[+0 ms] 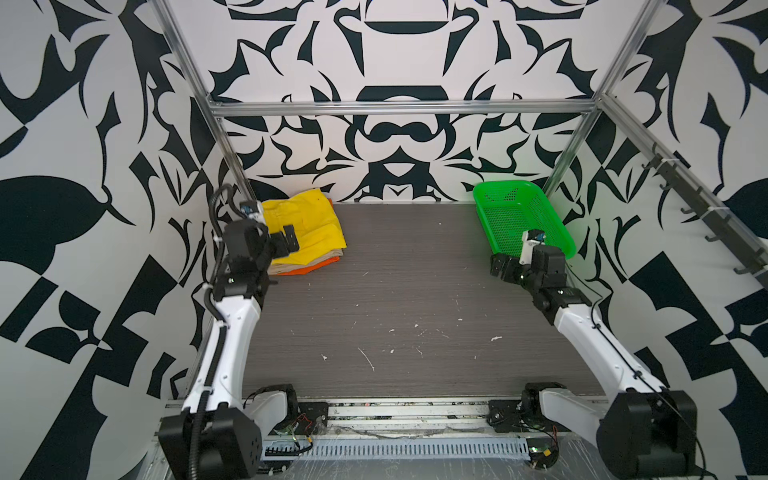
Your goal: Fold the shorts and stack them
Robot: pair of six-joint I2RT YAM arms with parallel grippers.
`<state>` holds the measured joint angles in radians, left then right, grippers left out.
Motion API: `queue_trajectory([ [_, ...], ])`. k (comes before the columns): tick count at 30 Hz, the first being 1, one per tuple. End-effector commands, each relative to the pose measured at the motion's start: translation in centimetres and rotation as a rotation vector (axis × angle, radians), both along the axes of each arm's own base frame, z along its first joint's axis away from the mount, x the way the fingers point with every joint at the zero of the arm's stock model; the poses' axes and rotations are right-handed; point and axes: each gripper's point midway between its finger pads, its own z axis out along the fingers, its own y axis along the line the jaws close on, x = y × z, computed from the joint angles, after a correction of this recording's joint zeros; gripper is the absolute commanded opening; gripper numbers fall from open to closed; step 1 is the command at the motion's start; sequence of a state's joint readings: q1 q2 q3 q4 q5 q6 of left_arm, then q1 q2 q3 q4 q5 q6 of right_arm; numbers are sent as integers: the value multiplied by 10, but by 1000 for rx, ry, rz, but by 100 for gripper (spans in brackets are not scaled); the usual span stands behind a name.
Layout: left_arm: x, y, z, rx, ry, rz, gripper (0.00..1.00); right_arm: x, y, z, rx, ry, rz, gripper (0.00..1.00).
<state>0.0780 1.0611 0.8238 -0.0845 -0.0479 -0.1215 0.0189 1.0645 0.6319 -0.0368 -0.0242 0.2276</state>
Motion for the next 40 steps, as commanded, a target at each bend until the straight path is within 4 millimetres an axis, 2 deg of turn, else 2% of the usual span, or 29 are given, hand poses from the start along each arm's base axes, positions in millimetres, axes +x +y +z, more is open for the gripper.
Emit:
queue_trajectory([
  [1, -7, 3, -50, 35, -96, 17, 100, -1, -13, -1, -177, -183, 15, 100],
  [4, -20, 7, -90, 26, -100, 54, 99, -10, -18, -22, -204, -221, 1, 100],
  [6, -23, 10, -116, 22, -100, 78, 100, -12, -20, -45, -207, -175, 1, 100],
  [7, -21, 15, -120, 23, -122, 104, 99, -11, -19, -54, -208, -157, 8, 100],
  [10, -2, 7, -122, 13, -117, 55, 100, -1, -11, -59, -211, -156, 62, 100],
  [13, 17, 15, -154, 50, -74, 81, 100, 16, -8, -50, -190, -264, 63, 100],
  [14, 25, 26, -153, 70, -126, 137, 99, 22, -6, -53, -178, -273, 72, 100],
  [15, 21, 26, -153, 58, -94, 142, 99, 29, -3, -61, -170, -264, 89, 100],
  [16, 14, 35, -159, 35, -17, 212, 100, 32, -1, -73, -166, -236, 100, 100],
  [17, 14, 42, -153, 35, -63, 259, 99, 38, 1, -78, -152, -253, 102, 99],
  [19, 14, 39, -152, 54, -116, 234, 99, 34, 0, -85, -169, -201, 118, 100],
  [22, 16, 36, -157, 46, -48, 222, 99, 39, -3, -83, -157, -222, 85, 100],
  [40, 17, 33, -156, 60, -68, 207, 99, 40, -3, -86, -168, -189, 83, 100],
])
